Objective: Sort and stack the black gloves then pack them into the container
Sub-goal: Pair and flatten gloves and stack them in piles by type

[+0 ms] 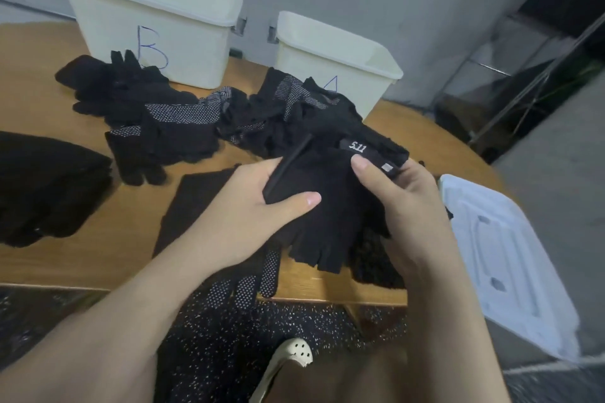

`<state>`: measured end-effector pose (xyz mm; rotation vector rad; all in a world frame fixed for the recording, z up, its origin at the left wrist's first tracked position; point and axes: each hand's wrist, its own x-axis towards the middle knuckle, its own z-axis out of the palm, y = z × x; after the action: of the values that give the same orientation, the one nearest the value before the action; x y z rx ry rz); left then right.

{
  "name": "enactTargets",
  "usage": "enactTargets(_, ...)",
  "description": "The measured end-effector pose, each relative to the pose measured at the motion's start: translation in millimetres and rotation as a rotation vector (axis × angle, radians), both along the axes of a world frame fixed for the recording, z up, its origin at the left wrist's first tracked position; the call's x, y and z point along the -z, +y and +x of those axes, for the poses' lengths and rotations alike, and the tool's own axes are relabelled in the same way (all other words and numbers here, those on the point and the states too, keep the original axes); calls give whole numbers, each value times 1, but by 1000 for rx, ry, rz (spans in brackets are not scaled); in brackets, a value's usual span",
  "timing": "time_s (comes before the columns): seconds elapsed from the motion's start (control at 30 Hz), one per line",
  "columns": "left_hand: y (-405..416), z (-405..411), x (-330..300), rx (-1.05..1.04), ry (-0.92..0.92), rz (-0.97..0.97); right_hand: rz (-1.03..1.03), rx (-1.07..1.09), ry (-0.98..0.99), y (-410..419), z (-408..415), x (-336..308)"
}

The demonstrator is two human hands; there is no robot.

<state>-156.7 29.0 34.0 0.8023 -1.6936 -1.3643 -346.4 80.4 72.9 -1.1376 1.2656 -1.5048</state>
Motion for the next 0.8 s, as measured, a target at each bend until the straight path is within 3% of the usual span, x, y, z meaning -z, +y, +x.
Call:
enactTargets(0.23,21,-52,0,93,26,85,26,148,92,29,-50,-20)
enactTargets(0.33,29,-81,3,23,86,151,59,216,117,20,-77,-29)
enactTargets(0.53,34,-106,22,-160,-3,10,147,212,131,-6,-113,-25)
enactTargets(0.8,30,-114,21,-110,-147,-53,305,210,300,-17,-128,-9)
